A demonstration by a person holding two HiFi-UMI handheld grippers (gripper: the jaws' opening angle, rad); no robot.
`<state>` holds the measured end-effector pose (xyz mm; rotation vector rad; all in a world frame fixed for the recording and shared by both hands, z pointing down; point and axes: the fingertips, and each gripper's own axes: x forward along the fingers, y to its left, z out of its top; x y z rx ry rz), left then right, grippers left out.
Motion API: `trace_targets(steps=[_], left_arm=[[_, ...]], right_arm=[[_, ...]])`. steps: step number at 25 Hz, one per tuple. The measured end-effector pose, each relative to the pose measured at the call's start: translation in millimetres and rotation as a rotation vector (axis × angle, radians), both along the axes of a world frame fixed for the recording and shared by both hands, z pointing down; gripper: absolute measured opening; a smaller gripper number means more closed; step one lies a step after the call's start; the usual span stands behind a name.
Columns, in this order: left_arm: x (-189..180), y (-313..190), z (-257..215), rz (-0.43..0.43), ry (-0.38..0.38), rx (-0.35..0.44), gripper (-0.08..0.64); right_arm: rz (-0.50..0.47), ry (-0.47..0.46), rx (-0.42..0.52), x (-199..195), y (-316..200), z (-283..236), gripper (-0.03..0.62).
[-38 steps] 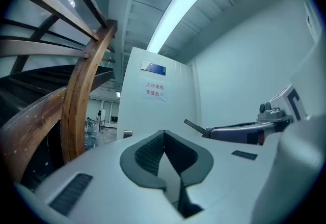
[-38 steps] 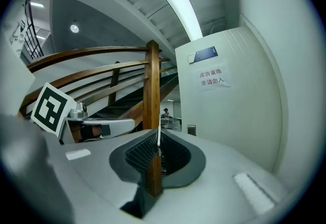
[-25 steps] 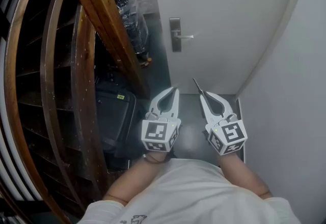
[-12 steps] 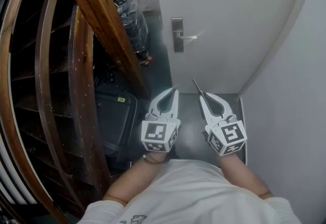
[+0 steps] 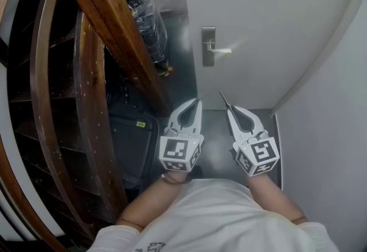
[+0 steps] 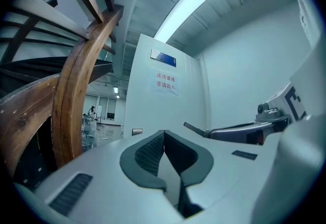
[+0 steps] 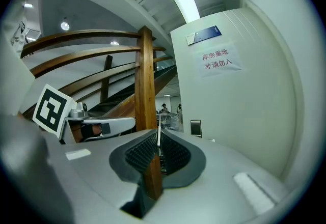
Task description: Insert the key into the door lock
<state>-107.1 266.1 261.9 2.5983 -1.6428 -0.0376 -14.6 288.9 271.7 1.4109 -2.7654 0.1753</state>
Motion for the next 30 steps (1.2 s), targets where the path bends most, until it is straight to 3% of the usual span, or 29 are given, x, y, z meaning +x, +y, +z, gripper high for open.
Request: trace_targets(steps=[16, 30], left_arm=[[-45, -86, 16, 0.083, 0.01, -0.026, 0.008], [-50, -173, 28, 0.024, -0.012, -0.047, 0.008]], right_arm=[[0.085, -0.005, -0.033, -42, -78, 15, 0.026], [0.056, -0.024, -0.036, -28, -177, 19, 0.026]])
